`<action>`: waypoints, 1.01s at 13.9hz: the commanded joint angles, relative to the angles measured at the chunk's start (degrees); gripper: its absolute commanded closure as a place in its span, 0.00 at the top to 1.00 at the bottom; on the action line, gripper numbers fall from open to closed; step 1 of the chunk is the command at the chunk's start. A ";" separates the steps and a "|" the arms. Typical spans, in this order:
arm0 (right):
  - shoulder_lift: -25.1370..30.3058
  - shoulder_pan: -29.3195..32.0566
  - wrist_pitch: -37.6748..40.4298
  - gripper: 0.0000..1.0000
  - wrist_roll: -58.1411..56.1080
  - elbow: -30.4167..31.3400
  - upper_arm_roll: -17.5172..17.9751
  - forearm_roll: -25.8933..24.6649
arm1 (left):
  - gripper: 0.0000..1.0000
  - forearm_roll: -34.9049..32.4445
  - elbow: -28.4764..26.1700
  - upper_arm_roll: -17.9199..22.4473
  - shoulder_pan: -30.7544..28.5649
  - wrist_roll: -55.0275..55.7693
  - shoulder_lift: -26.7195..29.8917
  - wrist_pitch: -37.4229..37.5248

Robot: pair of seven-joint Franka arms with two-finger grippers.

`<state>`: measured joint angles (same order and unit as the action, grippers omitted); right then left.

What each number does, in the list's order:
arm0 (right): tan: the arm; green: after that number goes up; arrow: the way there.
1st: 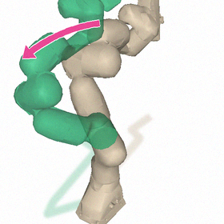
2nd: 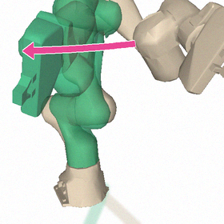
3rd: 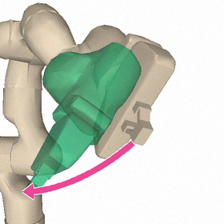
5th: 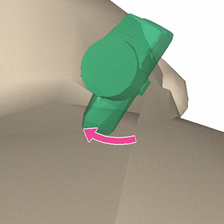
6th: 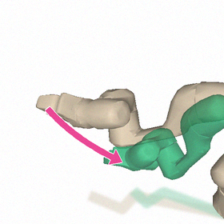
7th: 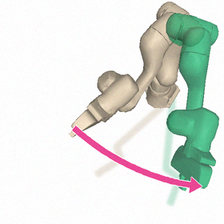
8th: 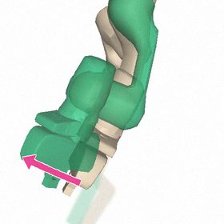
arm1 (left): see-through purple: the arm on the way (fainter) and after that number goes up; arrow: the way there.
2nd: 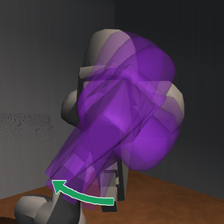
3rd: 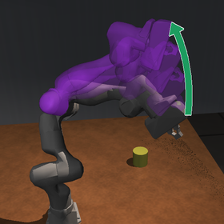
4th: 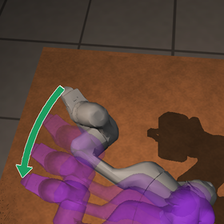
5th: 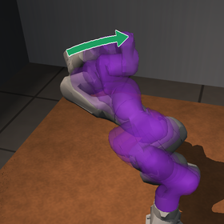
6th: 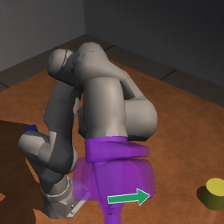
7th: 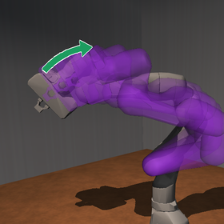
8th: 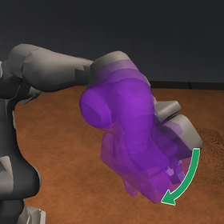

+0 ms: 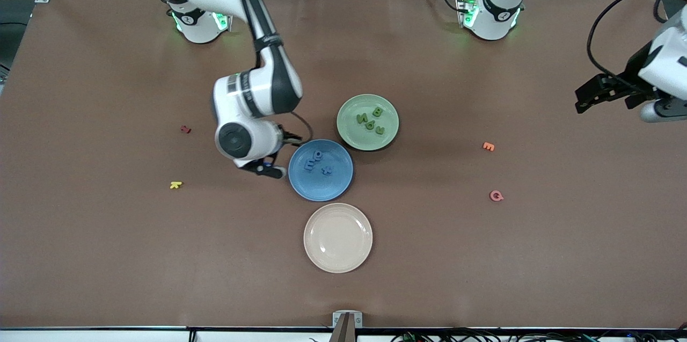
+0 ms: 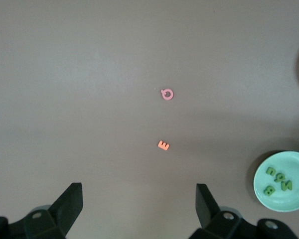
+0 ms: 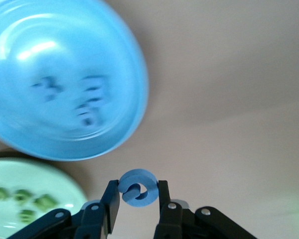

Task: Sort letters by color into matching plates
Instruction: 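Lower the blue c into the blue plate and open the right gripper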

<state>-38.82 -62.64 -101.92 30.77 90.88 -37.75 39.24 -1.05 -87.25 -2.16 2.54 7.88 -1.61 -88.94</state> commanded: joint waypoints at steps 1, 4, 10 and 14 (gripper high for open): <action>-1.78 2.25 -5.72 0.14 5.08 -1.14 4.33 1.54 | 1.00 1.05 -1.44 0.75 0.62 -1.02 1.53 0.87; -4.07 3.40 -11.53 0.13 7.89 -1.23 7.77 5.65 | 1.00 0.97 -1.87 0.84 0.62 -0.85 1.79 0.87; -5.56 5.07 -13.56 0.12 9.66 -2.19 8.13 6.72 | 1.00 1.14 -4.25 3.04 0.63 -1.02 3.03 0.26; -6.62 5.24 -16.03 0.12 11.94 -3.16 9.53 6.64 | 1.00 0.97 -3.37 2.86 0.62 -1.02 2.85 -1.24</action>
<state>-44.13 -58.19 -117.53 40.55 89.82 -29.84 44.98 -0.73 -90.03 0.34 3.02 7.67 -0.04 -89.27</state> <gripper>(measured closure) 0.643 0.000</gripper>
